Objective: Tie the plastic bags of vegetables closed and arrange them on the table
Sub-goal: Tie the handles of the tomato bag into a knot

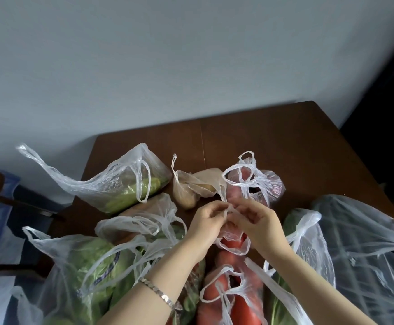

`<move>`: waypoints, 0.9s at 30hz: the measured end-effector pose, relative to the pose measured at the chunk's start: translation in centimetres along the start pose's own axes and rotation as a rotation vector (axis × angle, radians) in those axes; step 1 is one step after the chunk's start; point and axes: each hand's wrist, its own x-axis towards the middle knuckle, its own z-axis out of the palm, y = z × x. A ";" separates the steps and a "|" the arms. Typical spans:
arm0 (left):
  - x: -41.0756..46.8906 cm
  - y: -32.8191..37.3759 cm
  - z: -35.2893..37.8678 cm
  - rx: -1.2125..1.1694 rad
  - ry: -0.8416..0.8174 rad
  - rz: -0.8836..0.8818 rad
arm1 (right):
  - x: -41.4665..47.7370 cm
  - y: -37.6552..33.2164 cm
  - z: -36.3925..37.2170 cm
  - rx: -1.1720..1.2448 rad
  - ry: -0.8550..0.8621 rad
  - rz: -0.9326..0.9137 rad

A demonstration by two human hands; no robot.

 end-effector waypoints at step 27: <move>0.4 -3.6 0.5 0.494 0.173 0.364 | -0.1 2.7 -1.2 -0.271 0.008 0.268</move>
